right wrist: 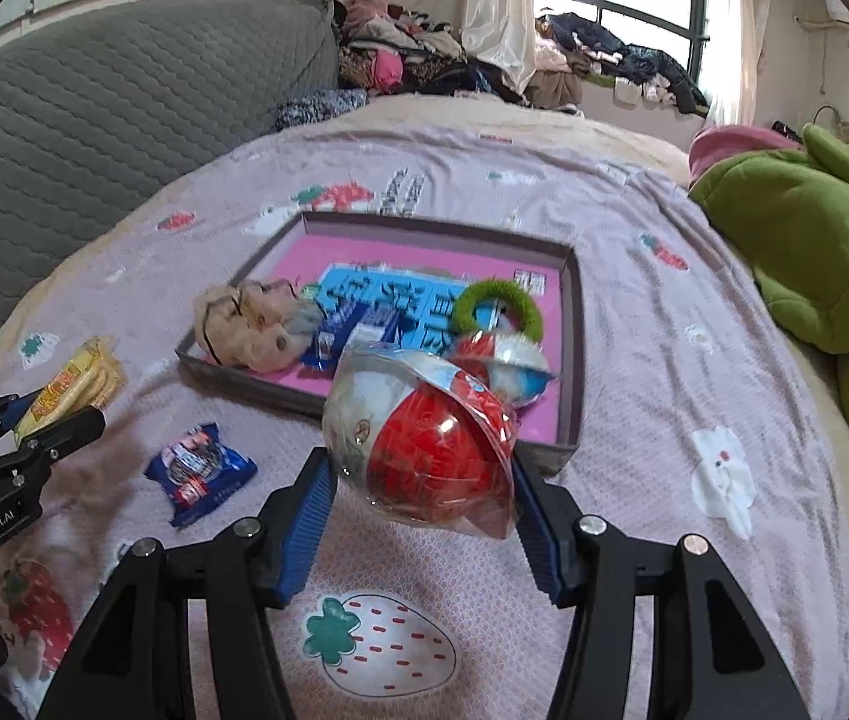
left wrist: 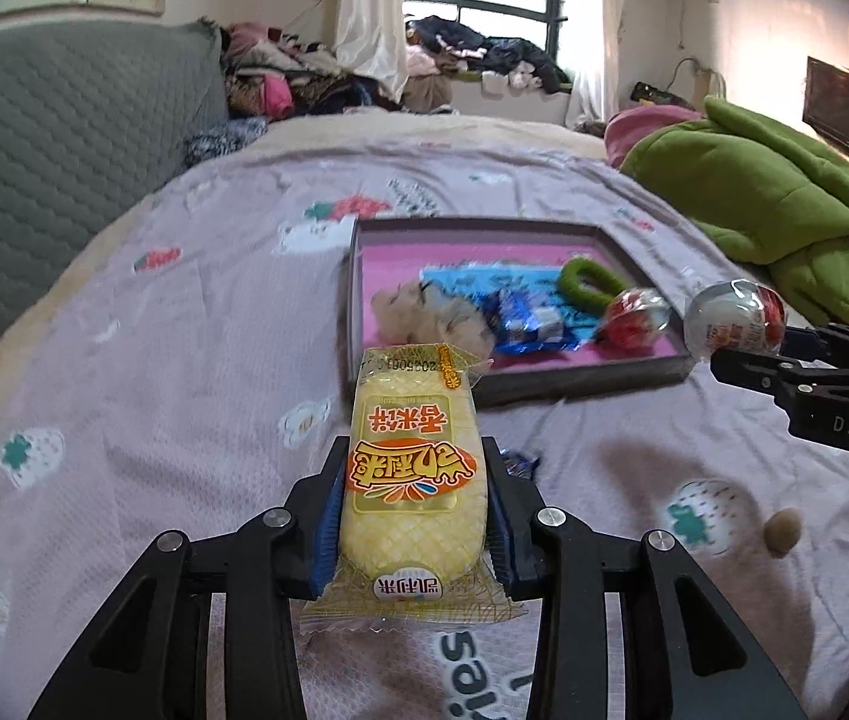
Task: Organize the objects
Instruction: 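Carry the egg toy and yellow cake packet over the tray with both grippers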
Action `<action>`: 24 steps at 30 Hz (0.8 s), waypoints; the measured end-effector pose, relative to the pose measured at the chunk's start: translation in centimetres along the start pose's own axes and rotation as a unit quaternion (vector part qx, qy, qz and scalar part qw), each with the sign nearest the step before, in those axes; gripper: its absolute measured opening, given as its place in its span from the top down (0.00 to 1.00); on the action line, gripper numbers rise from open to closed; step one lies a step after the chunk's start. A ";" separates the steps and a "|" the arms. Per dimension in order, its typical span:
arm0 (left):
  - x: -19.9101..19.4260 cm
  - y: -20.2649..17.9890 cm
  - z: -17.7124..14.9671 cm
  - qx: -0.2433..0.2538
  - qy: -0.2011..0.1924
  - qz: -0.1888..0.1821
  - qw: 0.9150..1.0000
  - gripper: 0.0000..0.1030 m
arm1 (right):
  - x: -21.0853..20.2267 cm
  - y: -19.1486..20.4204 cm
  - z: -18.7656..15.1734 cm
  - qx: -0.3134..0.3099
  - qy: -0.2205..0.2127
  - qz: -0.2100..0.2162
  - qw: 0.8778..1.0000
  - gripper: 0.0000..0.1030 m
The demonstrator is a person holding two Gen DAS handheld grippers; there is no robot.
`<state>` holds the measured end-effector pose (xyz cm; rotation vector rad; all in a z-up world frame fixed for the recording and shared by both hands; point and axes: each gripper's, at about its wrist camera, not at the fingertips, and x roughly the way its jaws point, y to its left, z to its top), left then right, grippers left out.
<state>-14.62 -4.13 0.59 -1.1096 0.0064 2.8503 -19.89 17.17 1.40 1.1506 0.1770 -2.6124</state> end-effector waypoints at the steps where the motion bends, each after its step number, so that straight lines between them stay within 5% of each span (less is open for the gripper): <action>1: -0.4 -0.2 0.3 0.002 -0.004 0.001 1.000 0.61 | -0.6 0.0 0.2 0.001 -0.004 0.000 1.000 0.45; 24: -6.2 -5.0 10.2 0.027 -0.073 0.005 0.997 0.61 | -9.1 -0.9 5.8 0.002 -0.091 -0.012 0.996 0.45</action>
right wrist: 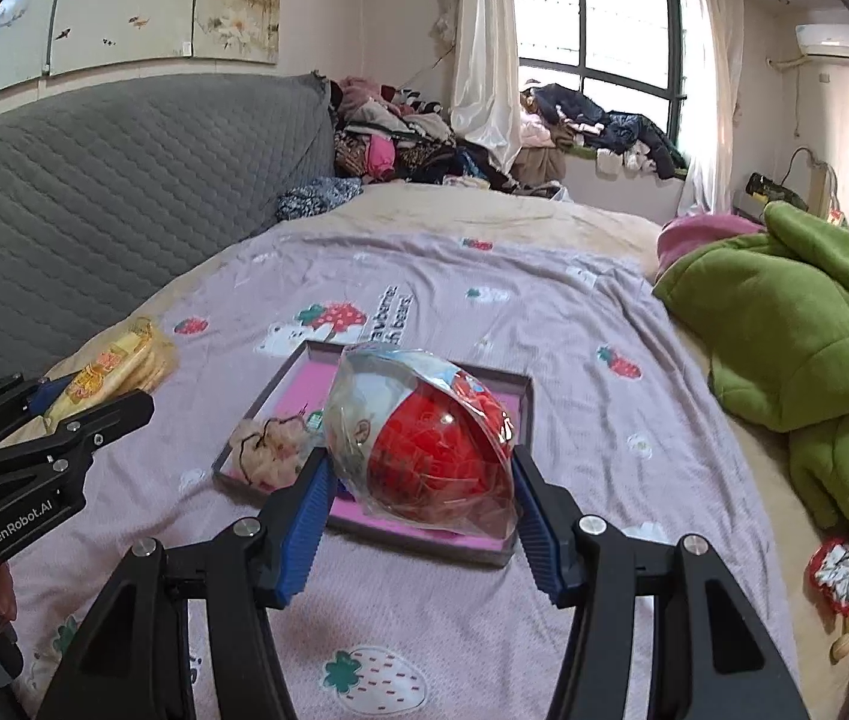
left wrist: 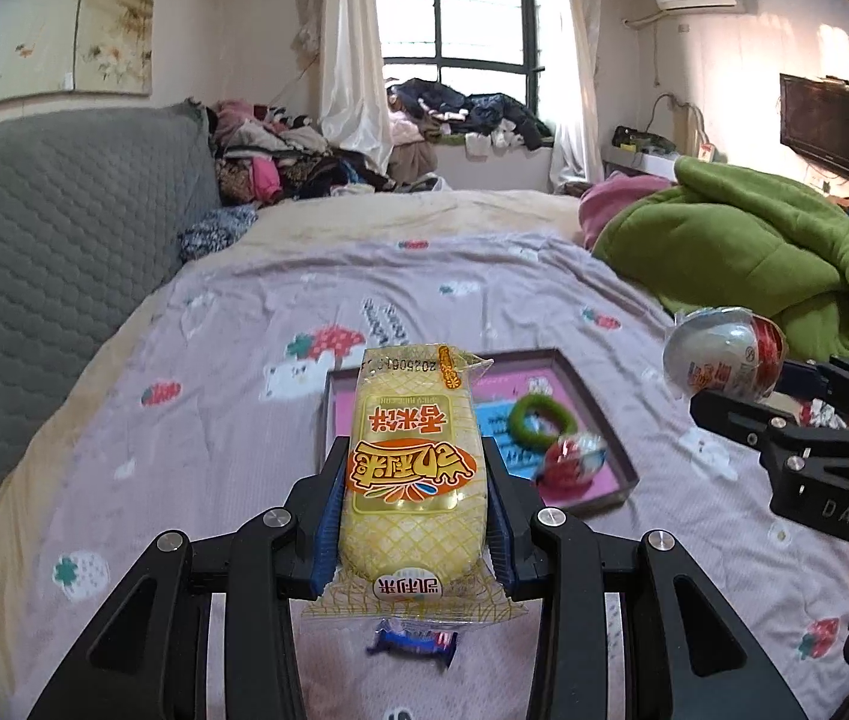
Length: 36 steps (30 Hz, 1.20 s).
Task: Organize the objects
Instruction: 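Carry the egg toy and yellow cake packet over the tray with both grippers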
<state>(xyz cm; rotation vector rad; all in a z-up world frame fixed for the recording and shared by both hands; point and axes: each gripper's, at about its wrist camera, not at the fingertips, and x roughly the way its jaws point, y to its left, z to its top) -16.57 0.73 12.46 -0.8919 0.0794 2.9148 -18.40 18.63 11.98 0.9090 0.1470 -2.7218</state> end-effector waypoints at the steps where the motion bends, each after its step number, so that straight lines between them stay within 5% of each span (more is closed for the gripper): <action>1: 0.0 -0.2 0.5 0.001 -0.004 -0.002 1.000 0.61 | -0.2 -0.2 0.3 0.001 -0.004 -0.001 1.000 0.45; 17: 3.2 0.2 4.8 -0.013 -0.016 -0.011 1.000 0.61 | 1.3 -1.5 3.7 0.013 -0.031 0.000 0.999 0.45; 36: 14.3 4.2 2.5 -0.049 0.011 -0.002 0.999 0.61 | 10.5 0.9 3.1 0.045 -0.017 0.020 0.999 0.45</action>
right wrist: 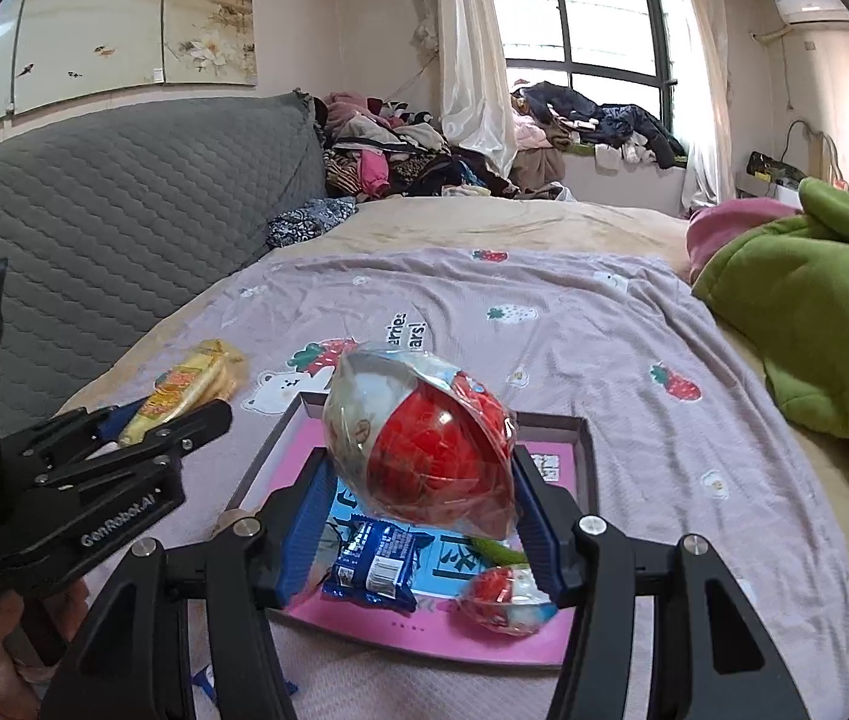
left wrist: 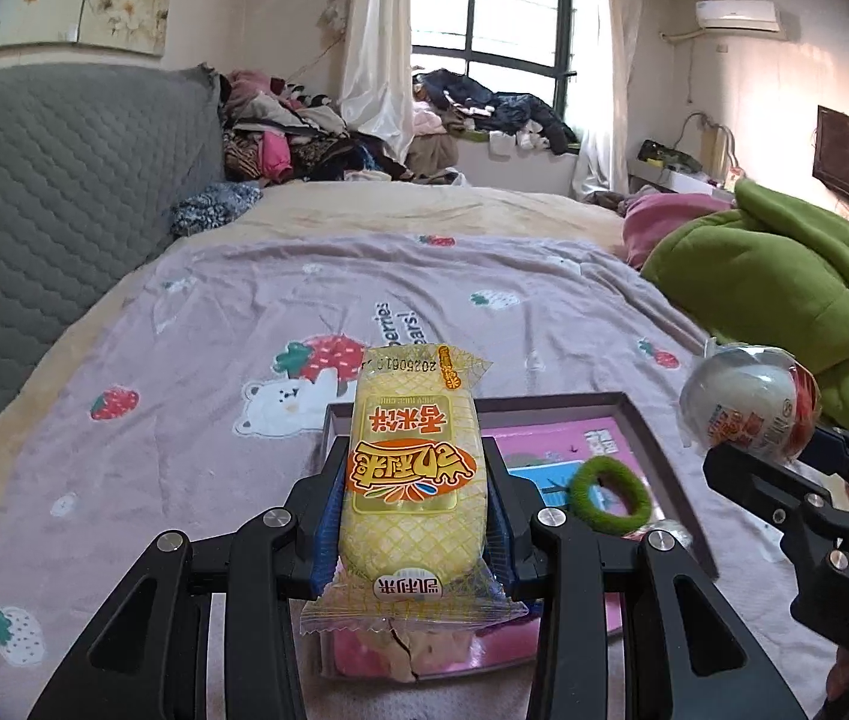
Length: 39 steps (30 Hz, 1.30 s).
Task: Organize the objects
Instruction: 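Carry the egg toy and yellow cake packet over the tray with both grippers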
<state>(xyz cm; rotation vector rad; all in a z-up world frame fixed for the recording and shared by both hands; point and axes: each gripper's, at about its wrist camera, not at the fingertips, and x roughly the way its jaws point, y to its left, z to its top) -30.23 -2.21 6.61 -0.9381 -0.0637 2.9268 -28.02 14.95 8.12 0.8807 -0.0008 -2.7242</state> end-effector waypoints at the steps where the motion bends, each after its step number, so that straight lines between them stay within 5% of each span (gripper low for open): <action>1: 0.5 0.1 -0.3 -0.002 0.002 -0.002 1.000 0.61 | 0.6 0.1 -0.2 0.004 0.003 0.000 1.000 0.45; 14: 5.3 1.7 -3.9 -0.016 0.015 -0.038 0.999 0.61 | 5.4 1.5 -3.0 0.006 -0.002 -0.063 0.998 0.45; 39: 8.9 2.2 -5.8 0.004 0.054 -0.002 0.999 0.61 | 10.4 1.5 -5.9 0.009 0.027 -0.081 0.996 0.45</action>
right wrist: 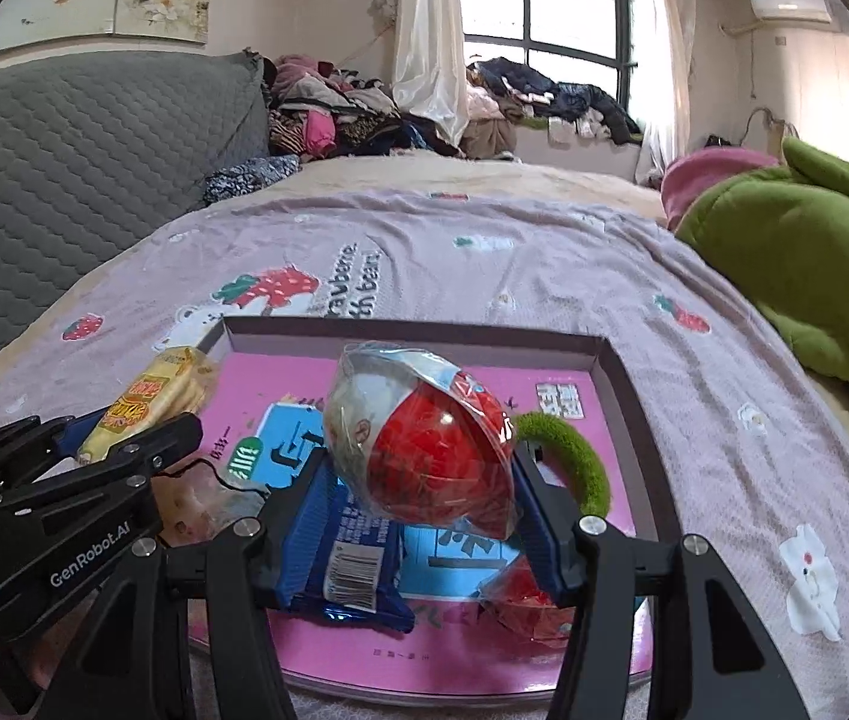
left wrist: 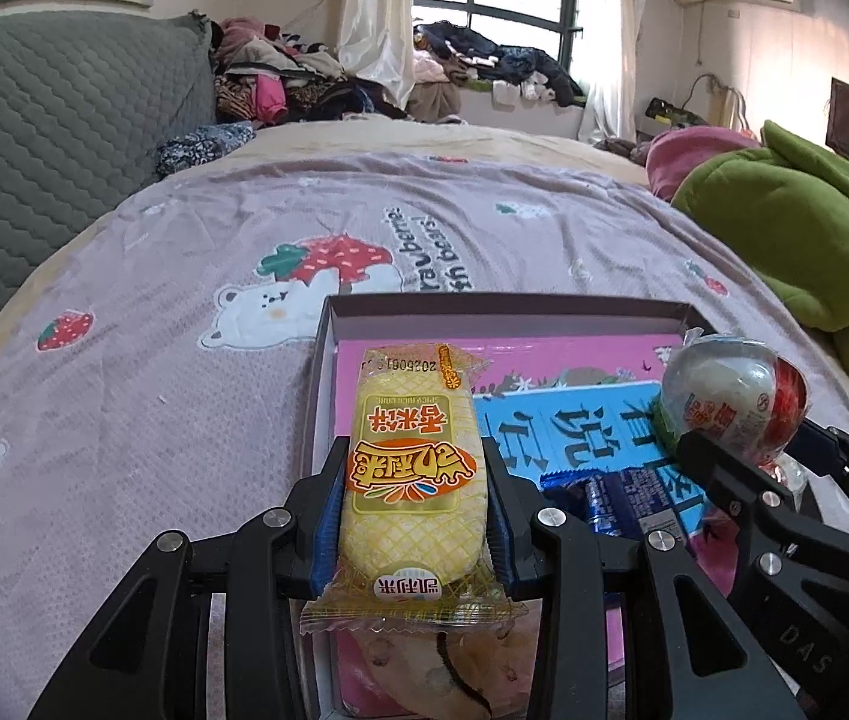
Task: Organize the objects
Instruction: 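Carry the egg toy and yellow cake packet over the tray with both grippers, then lower the yellow cake packet and egg toy into the tray with both grippers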
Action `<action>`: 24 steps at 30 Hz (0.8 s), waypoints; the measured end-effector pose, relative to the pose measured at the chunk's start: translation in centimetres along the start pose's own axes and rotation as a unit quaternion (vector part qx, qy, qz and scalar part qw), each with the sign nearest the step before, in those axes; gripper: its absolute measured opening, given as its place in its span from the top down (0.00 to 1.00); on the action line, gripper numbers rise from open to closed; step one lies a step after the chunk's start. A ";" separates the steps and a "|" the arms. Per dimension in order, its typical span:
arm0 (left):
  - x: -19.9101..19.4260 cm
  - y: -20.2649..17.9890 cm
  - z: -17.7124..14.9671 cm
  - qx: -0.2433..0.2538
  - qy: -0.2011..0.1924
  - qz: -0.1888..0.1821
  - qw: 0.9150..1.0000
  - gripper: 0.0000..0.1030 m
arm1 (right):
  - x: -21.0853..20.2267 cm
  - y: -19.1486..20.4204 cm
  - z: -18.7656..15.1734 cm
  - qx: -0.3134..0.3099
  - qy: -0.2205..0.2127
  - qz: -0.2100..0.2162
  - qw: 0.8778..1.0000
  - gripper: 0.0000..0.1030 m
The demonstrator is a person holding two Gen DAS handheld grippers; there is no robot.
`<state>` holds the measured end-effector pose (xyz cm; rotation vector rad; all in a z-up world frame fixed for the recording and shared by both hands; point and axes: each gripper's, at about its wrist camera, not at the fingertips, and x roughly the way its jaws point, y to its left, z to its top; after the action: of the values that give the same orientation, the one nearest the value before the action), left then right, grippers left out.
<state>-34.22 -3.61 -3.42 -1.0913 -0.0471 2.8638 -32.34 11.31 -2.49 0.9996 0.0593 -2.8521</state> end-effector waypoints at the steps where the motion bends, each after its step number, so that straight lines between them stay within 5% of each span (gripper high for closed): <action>1: 0.2 0.0 -0.1 0.000 0.003 -0.001 1.000 0.61 | 0.3 -0.1 -0.1 0.002 0.003 -0.003 1.000 0.45; 24: 1.9 -0.6 -0.9 0.011 0.033 -0.005 0.999 0.61 | 1.2 -0.4 -0.5 0.001 0.008 -0.007 1.000 0.45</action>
<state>-35.02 -2.83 -5.35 -1.1764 -0.0184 2.8097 -33.03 11.63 -3.60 1.0274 0.0661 -2.8567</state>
